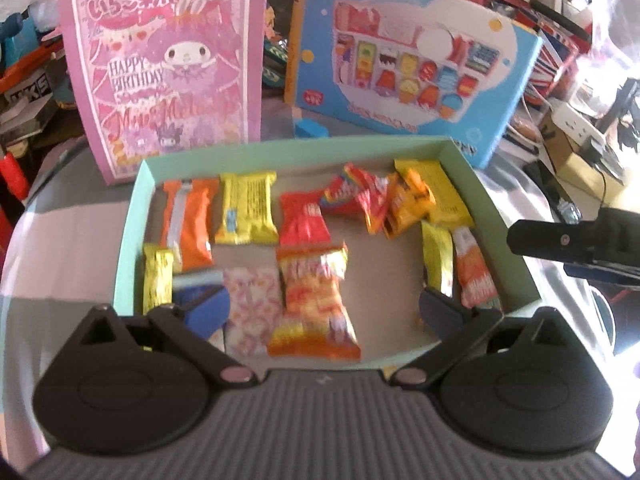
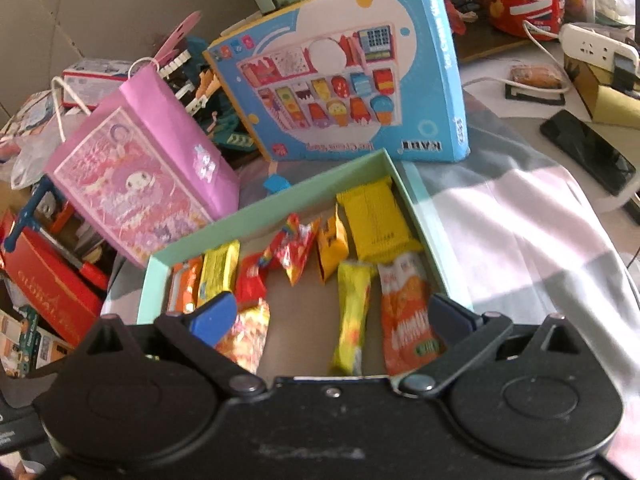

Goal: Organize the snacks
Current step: 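Grasp the red foil candy with the left tool while the right grasps the pink-blue packet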

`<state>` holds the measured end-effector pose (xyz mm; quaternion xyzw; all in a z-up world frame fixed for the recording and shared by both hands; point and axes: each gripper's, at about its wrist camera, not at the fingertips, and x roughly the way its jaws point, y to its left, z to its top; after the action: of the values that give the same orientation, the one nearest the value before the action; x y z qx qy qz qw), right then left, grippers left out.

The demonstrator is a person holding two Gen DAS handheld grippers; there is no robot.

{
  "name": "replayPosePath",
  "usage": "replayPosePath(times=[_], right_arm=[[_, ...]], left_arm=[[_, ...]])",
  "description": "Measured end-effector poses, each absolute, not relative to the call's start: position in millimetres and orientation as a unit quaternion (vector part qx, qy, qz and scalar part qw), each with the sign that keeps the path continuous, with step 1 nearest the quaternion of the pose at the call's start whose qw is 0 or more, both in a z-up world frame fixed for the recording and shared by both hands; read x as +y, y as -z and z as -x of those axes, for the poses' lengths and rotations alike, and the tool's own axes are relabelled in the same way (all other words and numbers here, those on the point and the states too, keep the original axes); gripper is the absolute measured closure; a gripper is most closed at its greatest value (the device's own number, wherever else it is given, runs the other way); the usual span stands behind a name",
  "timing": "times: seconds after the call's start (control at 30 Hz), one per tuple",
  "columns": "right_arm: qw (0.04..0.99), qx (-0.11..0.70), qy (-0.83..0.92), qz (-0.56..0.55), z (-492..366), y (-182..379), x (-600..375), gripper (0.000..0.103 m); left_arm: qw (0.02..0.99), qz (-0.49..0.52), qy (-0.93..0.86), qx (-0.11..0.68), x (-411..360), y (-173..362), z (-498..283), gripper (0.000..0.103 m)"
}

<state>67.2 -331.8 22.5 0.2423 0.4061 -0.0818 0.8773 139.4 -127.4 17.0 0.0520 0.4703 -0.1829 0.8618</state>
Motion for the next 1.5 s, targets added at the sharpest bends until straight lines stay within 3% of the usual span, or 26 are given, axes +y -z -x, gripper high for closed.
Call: replayPosePath(times=[0.53, 0.6, 0.77, 0.83, 1.03, 1.13, 1.3, 1.33, 1.5], right_arm=[[0.839, 0.454, 0.08, -0.288, -7.9, 36.2, -322.7, 0.0], [0.837, 0.456, 0.088, -0.29, -3.9, 44.6, -322.8, 0.006], [0.825, 0.47, 0.098, -0.297, -1.8, 64.4, -321.6, 0.039], [0.824, 0.472, 0.098, -0.298, -2.4, 70.7, -320.3, 0.048], [0.83, 0.466, 0.09, -0.294, -14.3, 74.1, -313.7, 0.06], [0.835, 0.466, 0.083, -0.282, -23.6, 76.6, -307.2, 0.074], [0.849, 0.461, 0.075, -0.247, -26.6, 78.1, -295.4, 0.079], [0.851, 0.46, 0.074, -0.243, -26.5, 78.0, -294.1, 0.079], [0.85, 0.46, 0.072, -0.244, -29.5, 78.7, -294.4, 0.079]], left_arm=[[0.821, -0.078, 0.178, 0.536, -108.2, 51.3, -86.8, 0.0], [0.817, -0.085, 0.179, 0.541, -108.1, 59.0, -86.3, 0.0], [0.809, -0.098, 0.19, 0.548, -111.1, 71.7, -84.1, 0.0], [0.805, -0.104, 0.196, 0.55, -113.5, 76.6, -83.3, 0.0], [0.806, -0.125, 0.206, 0.541, -126.0, 84.0, -80.0, 0.0], [0.811, -0.122, 0.216, 0.53, -128.6, 82.4, -76.9, 0.01], [0.818, -0.111, 0.234, 0.514, -128.2, 73.3, -70.5, 0.059], [0.818, -0.102, 0.236, 0.515, -126.2, 72.0, -70.4, 0.064], [0.814, -0.087, 0.241, 0.521, -122.7, 72.8, -67.4, 0.063]])
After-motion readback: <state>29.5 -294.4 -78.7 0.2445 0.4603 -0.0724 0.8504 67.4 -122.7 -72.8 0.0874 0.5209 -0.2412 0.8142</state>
